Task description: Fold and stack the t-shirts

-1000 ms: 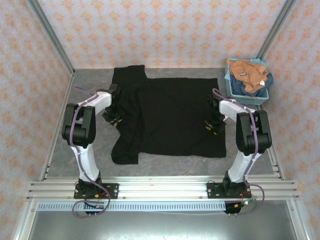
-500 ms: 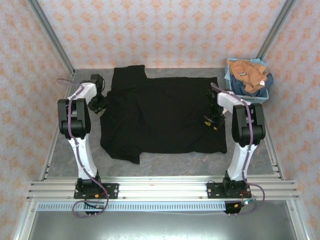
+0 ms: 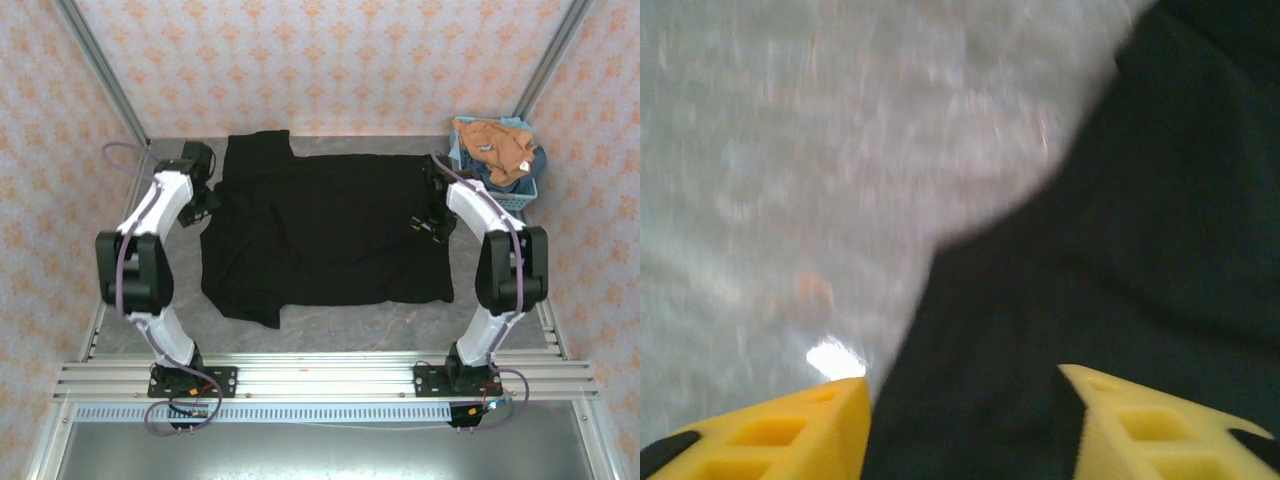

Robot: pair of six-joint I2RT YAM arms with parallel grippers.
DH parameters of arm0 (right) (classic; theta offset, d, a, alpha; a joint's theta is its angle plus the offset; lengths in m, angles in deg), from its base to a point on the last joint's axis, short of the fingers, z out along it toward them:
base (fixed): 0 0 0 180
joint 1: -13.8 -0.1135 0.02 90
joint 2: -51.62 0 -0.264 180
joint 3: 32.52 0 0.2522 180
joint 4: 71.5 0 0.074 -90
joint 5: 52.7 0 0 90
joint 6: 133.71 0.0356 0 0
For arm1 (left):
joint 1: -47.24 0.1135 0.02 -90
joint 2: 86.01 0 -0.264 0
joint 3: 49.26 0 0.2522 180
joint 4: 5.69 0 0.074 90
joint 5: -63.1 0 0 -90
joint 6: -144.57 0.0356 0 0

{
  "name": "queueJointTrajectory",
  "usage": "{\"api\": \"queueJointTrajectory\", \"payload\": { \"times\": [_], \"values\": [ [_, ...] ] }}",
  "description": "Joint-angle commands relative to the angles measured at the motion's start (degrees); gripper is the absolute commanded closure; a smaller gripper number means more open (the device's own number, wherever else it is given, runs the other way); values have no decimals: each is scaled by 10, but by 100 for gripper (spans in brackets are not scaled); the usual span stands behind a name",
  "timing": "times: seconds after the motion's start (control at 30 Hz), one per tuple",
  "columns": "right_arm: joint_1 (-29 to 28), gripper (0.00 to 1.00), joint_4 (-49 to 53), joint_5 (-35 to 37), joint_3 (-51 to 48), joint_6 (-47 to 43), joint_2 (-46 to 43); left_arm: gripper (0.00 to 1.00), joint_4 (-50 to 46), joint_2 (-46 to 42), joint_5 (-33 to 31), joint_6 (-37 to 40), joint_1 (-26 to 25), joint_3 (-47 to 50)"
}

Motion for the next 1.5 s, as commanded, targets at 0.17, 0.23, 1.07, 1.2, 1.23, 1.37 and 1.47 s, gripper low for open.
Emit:
{"api": "queueJointTrajectory", "payload": {
  "times": [0.17,0.23,1.07,1.2,1.23,1.37,1.47],
  "values": [
    [-8,55,-45,-51,-89,21,-42,54,58,-106,170,-210,-59,210],
    [-7,58,-58,-61,-96,27,-31,56,87,-84,182,-233,-72,208],
    [7,58,-6,-18,131,10,244,55,53,245,40,53,8,-94],
    [7,53,-2,-19,153,3,217,44,36,176,-6,61,-7,-111],
    [7,52,-2,-18,153,2,206,43,35,145,-10,55,-15,-94],
    [7,50,9,-8,140,3,126,45,7,-12,-18,-14,-58,34],
    [6,50,0,-18,101,7,61,50,34,-126,22,-67,-110,163]
  ]
}}
